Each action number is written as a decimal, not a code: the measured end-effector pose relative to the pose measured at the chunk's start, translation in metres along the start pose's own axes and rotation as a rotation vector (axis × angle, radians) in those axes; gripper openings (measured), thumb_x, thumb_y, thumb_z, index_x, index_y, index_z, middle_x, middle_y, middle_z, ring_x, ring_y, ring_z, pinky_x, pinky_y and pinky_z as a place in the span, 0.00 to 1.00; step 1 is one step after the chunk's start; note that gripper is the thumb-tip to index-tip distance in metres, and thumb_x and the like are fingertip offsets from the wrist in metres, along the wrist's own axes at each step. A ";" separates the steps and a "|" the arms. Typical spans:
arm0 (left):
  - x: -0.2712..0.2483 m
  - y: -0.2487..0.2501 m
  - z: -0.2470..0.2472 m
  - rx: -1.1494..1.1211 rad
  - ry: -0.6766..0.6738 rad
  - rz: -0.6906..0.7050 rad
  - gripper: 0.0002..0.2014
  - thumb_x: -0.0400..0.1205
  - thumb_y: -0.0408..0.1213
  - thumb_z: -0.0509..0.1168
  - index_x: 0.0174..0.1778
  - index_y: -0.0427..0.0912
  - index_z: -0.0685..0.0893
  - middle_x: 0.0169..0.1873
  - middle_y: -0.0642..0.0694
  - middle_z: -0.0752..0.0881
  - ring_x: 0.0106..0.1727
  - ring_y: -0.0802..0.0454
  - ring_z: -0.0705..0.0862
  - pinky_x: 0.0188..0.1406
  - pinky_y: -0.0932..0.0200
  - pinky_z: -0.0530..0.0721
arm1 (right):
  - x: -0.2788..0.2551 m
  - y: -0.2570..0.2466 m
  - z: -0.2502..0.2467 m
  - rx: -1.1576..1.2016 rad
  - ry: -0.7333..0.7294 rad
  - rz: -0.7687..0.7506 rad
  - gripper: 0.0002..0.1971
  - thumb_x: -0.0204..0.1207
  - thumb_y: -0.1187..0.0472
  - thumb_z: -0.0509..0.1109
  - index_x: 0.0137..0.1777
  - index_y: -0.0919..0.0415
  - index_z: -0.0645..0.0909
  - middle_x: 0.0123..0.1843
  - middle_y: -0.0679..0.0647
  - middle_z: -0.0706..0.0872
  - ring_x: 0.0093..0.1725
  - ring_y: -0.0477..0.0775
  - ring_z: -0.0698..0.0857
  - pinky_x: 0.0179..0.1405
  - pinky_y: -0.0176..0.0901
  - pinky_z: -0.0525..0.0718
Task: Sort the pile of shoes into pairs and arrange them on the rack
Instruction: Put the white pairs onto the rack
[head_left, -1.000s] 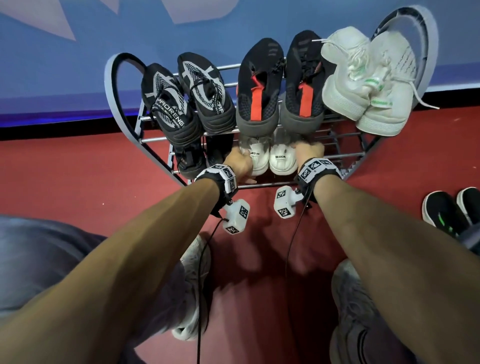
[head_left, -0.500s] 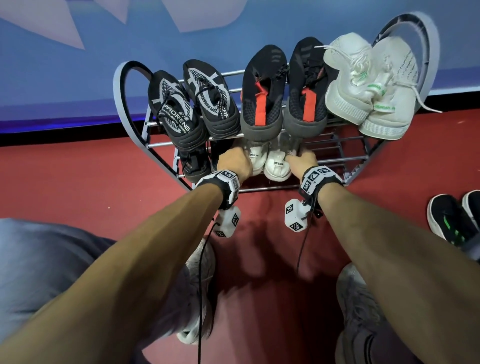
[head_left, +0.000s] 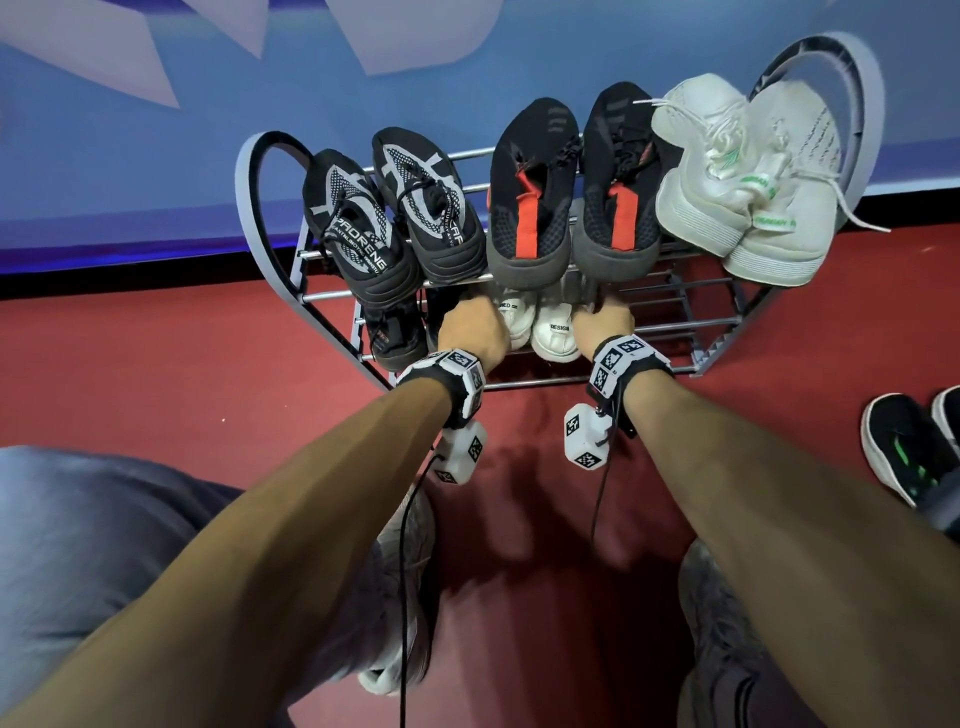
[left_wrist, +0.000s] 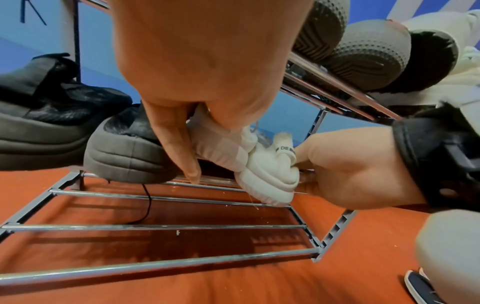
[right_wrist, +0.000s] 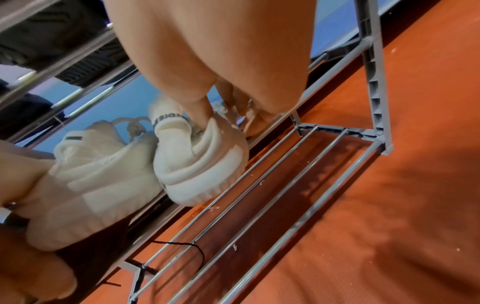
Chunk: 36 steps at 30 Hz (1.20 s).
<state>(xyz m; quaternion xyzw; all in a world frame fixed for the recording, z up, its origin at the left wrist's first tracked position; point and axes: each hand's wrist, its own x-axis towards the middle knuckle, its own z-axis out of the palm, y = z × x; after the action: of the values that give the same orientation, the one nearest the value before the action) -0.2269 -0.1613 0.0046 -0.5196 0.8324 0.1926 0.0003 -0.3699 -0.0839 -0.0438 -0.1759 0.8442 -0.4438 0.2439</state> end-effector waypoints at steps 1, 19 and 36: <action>0.001 0.001 -0.001 0.009 -0.009 0.012 0.14 0.83 0.35 0.60 0.57 0.32 0.85 0.57 0.31 0.88 0.58 0.29 0.86 0.52 0.46 0.84 | 0.001 0.002 0.000 0.001 -0.015 0.032 0.17 0.79 0.63 0.67 0.67 0.59 0.82 0.61 0.64 0.87 0.63 0.68 0.83 0.59 0.47 0.78; 0.002 0.000 0.008 -0.035 -0.002 -0.046 0.14 0.80 0.34 0.69 0.59 0.34 0.83 0.58 0.31 0.87 0.59 0.29 0.86 0.50 0.46 0.84 | 0.009 0.012 -0.011 0.098 -0.108 0.070 0.19 0.71 0.60 0.75 0.63 0.52 0.84 0.51 0.53 0.90 0.52 0.60 0.88 0.56 0.47 0.84; 0.002 -0.001 -0.007 0.016 -0.085 0.024 0.15 0.86 0.37 0.59 0.58 0.29 0.84 0.56 0.29 0.88 0.58 0.29 0.86 0.46 0.50 0.78 | 0.001 0.003 -0.026 -0.032 -0.264 0.044 0.21 0.76 0.56 0.76 0.69 0.58 0.82 0.63 0.58 0.88 0.63 0.60 0.85 0.57 0.40 0.77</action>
<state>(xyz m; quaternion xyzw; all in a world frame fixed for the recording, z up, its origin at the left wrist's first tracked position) -0.2258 -0.1651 0.0103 -0.5010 0.8392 0.2081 0.0376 -0.3860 -0.0655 -0.0335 -0.2181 0.8153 -0.3981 0.3596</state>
